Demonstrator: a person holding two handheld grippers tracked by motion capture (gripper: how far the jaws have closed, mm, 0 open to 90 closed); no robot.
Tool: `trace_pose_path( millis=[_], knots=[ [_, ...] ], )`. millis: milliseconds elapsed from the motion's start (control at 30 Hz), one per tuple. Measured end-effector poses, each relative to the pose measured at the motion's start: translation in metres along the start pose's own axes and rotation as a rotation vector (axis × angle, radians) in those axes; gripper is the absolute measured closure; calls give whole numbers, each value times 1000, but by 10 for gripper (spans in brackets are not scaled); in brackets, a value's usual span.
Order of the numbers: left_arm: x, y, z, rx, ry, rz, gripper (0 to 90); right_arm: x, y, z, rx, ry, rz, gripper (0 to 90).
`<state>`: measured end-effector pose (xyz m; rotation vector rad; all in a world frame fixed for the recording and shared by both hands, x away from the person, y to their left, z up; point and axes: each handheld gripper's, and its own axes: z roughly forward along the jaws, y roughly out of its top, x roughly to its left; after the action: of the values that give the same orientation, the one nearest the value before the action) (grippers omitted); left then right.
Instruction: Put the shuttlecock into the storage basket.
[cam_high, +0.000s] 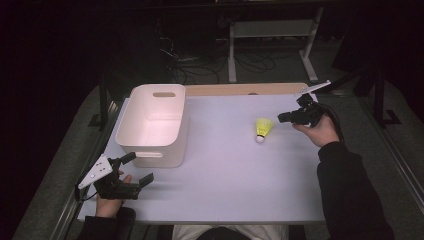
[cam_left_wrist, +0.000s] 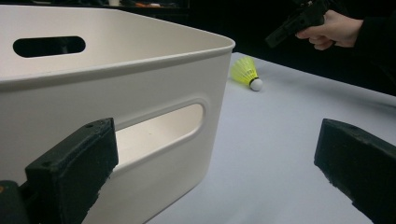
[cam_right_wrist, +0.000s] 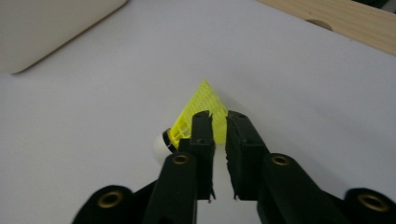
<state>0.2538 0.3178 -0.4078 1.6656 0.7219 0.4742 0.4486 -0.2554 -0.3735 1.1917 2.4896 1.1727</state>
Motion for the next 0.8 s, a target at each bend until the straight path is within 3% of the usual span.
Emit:
trace_pose_path(
  millis=[100, 800],
  knots=[
    [0, 0, 0, 0, 1, -1, 0, -3, -1, 2, -2, -9, 8, 886],
    [0, 0, 0, 2, -1, 0, 0, -23, -8, 29, 46, -28, 108, 888]
  ],
)
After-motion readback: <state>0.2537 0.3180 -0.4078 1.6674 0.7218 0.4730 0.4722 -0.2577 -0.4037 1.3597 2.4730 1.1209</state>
